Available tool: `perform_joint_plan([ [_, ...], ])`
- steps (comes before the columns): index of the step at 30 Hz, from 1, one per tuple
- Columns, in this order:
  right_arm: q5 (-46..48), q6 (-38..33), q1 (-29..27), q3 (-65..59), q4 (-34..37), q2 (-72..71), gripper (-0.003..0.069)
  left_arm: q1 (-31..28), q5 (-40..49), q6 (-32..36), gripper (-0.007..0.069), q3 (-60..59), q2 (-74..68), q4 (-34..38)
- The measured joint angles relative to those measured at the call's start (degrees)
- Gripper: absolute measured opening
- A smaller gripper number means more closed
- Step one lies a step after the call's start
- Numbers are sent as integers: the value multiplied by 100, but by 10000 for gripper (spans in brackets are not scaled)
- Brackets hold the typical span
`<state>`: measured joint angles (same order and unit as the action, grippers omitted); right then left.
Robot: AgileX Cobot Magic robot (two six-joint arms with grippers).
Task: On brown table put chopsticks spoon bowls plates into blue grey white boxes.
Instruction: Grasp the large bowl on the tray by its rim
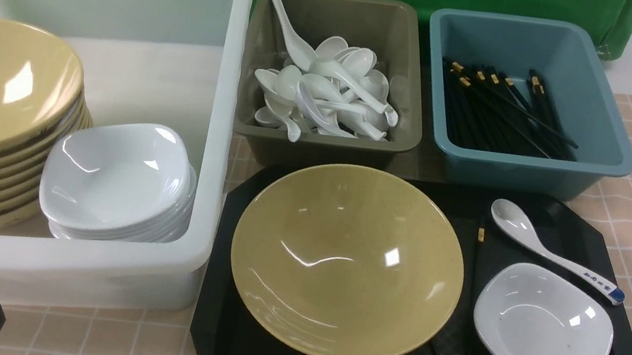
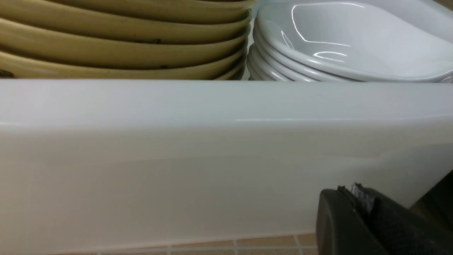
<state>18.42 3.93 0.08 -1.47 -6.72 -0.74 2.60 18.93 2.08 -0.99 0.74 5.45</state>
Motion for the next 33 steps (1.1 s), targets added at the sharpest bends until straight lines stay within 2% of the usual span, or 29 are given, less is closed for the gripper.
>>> perform_joint_plan([
  [19, -87, 0, 0, -7, 0, 0, 236, 0, -230, 6, 6, -5, 0, -23],
  [24, -908, 0, 0, -18, 0, 0, 236, 0, -1184, 36, 6, -5, 0, -274],
  [26, -1646, 0, 0, -18, 0, 0, 236, 0, -1893, 47, 6, -5, 0, -455],
  [27, -1646, 0, 0, -18, 0, 0, 236, 0, -1972, 47, 6, -5, 0, -488],
  [30, -3067, 161, 0, -18, -7, 0, 236, 0, -3196, 115, 6, -5, 0, -740],
  [31, -3320, 265, 0, -18, -7, 0, 236, 0, -3350, 134, 6, -5, 0, -767],
  [32, -3957, 636, 0, -18, -14, 0, 236, 0, -3985, 153, 6, -5, 0, -865],
  [33, -4033, 689, 0, -18, -14, 0, 236, 0, -4144, 153, 6, -5, 0, -871],
])
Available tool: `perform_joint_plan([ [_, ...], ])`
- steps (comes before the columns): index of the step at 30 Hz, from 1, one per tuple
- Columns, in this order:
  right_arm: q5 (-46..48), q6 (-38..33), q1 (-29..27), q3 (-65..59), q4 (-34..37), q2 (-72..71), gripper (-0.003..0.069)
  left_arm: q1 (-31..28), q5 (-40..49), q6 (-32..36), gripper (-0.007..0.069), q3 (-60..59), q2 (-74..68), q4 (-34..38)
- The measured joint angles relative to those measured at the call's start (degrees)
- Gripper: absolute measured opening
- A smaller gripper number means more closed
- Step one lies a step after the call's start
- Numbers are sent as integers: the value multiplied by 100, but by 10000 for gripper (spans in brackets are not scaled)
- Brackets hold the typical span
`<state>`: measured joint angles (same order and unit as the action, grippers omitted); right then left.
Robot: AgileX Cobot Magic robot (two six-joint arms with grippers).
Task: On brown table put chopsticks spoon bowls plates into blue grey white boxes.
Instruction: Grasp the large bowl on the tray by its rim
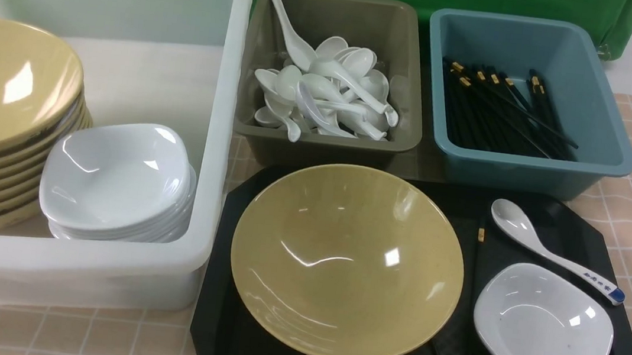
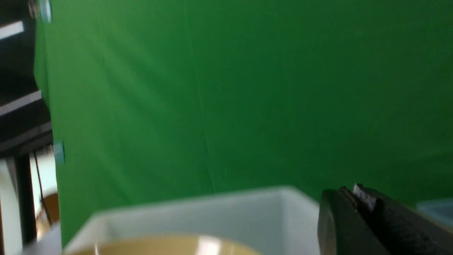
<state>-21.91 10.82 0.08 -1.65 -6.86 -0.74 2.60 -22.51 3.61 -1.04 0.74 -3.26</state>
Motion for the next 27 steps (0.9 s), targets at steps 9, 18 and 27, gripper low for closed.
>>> perform_joint_plan([
  [9, -1040, 1351, 0, 178, -25, 0, 197, 0, -1907, -1729, 6, 403, 7, 259],
  [18, 288, -278, 0, 2135, -25, 833, 37, 0, 1236, -1529, 6, 3216, -1121, 13],
  [27, 4389, -1548, 0, 2656, -8, 2325, 37, 79, 2871, -2199, 6, 3914, -3551, -150],
])
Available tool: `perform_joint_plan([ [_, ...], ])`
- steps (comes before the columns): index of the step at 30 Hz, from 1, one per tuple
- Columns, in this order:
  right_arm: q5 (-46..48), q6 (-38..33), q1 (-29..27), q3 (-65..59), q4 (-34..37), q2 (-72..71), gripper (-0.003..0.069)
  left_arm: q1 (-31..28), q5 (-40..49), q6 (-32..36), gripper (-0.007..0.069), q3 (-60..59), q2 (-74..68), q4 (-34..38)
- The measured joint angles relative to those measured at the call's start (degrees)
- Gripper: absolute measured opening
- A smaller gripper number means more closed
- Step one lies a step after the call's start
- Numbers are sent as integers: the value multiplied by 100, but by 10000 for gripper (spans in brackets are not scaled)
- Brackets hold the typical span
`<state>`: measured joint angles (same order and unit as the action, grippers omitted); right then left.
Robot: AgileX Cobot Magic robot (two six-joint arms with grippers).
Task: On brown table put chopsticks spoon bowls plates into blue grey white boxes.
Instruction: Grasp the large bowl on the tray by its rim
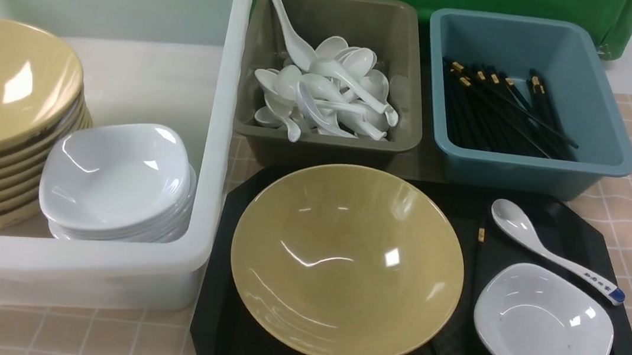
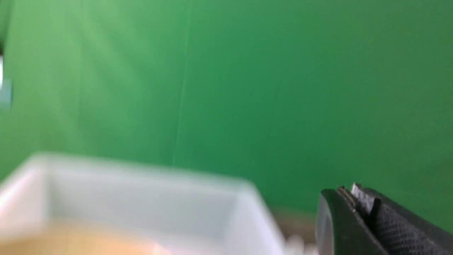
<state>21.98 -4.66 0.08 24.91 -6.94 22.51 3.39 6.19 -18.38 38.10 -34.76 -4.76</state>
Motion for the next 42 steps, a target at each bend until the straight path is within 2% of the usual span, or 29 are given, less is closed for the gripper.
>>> perform_joint_plan([
  [1, 104, 7, 0, 0, 7, 33, 37, 13, 98, -8, 6, 25, -50, 0],
  [3, 1228, 33, 0, 0, 230, 440, 37, 320, 1324, 151, 6, 388, -714, 26],
  [4, 1455, 33, 0, 0, 312, 547, 37, 457, 1677, 312, 6, 512, -856, 79],
  [7, 1795, -59, 0, 0, 893, 816, 37, 1012, 2742, 1114, 6, 1011, -1544, 621],
  [9, 1785, -557, 0, 0, 1473, 928, 37, 1459, 3341, 1838, 6, 1440, -2148, 1409],
  [12, 1704, -1391, 0, 0, 2325, 1030, 37, 1967, 3749, 2827, 6, 1969, -2986, 2583],
  [15, 1533, -1850, 0, -66, 2715, 1070, 37, 2370, 3829, 3688, 6, 2426, -3777, 3495],
  [19, 1154, -1988, 0, -387, 3065, 1070, 38, 2809, 3870, 4495, 7, 3131, -5028, 3994],
  [23, 1081, -2035, 12, -455, 3237, 1070, 38, 2863, 4198, 4309, 7, 3744, -5880, 3417],
  [26, 1042, -2081, 71, -455, 3266, 1070, 38, 2858, 4387, 3808, 9, 4056, -6145, 2626],
  [27, 1042, -2095, 108, -455, 3268, 1070, 38, 2858, 4436, 3499, 14, 4235, -6230, 2110],
  [28, 1042, -2095, 108, -455, 3273, 1070, 38, 2858, 4436, 3499, 15, 4253, -6231, 2038],
  [30, 985, -2107, 119, -455, 3272, 1070, 38, 2858, 4409, 3219, 81, 4413, -6255, 1172],
  [31, 958, -2107, 119, -455, 3281, 1070, 38, 2858, 4395, 3174, 122, 4436, -6255, 977],
  [32, 946, -2107, 119, -455, 3280, 1070, 38, 2858, 4378, 3162, 131, 4436, -6256, 931],
  [33, 901, -2107, 127, -455, 3280, 1070, 38, 2858, 4360, 3118, 220, 4441, -6272, 575],
  [37, 808, -2107, 127, -455, 3280, 1070, 38, 2858, 4353, 3017, 401, 4441, -6451, 111],
  [40, 769, -2107, 127, -455, 3284, 1070, 38, 2858, 4311, 2988, 479, 4441, -6694, -47],
  [42, 762, -2107, 127, -455, 3284, 1070, 38, 2858, 4266, 2988, 501, 4441, -6906, -89],
])
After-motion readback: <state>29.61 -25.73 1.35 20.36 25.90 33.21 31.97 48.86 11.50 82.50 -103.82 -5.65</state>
